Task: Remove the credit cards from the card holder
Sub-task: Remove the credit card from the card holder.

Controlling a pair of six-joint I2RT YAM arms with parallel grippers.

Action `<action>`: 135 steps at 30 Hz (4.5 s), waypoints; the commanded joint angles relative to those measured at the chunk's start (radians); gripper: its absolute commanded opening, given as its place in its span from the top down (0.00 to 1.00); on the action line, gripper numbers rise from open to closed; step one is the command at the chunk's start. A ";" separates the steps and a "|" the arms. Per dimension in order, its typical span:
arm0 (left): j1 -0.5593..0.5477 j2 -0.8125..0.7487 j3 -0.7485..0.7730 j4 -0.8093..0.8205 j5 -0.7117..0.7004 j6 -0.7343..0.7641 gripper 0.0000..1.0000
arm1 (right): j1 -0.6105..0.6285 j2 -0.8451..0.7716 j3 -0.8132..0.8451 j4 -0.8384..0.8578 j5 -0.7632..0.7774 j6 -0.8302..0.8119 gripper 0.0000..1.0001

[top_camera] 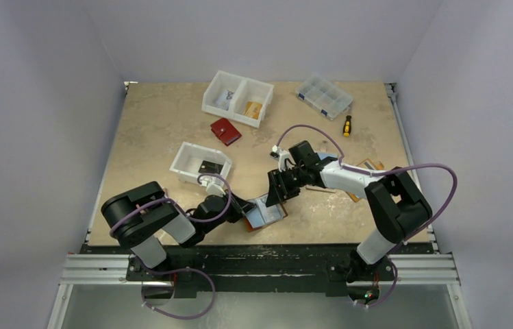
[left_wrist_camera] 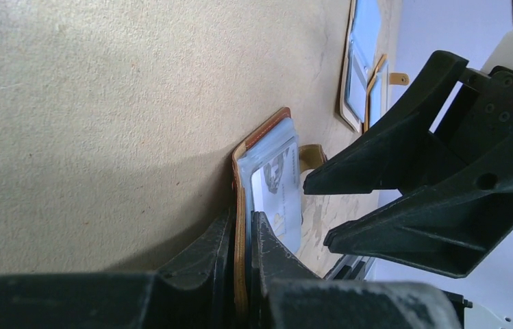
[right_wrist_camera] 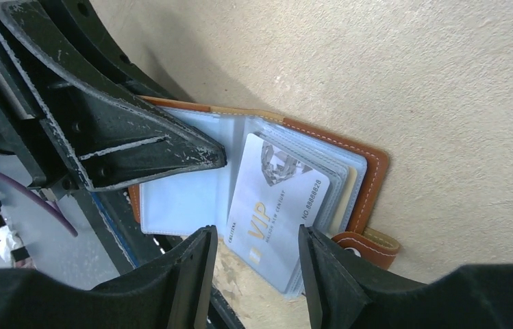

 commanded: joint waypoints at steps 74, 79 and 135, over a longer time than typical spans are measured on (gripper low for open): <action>0.050 0.226 0.044 0.244 0.136 -0.065 1.00 | 0.053 -0.082 0.024 -0.001 0.075 -0.082 0.55; 0.051 0.226 0.044 0.242 0.136 -0.065 1.00 | 0.054 -0.100 0.028 0.005 0.073 -0.080 0.55; -0.008 -0.313 0.384 -0.399 0.133 0.223 0.56 | -0.067 -0.039 -0.025 0.125 -0.052 0.047 1.00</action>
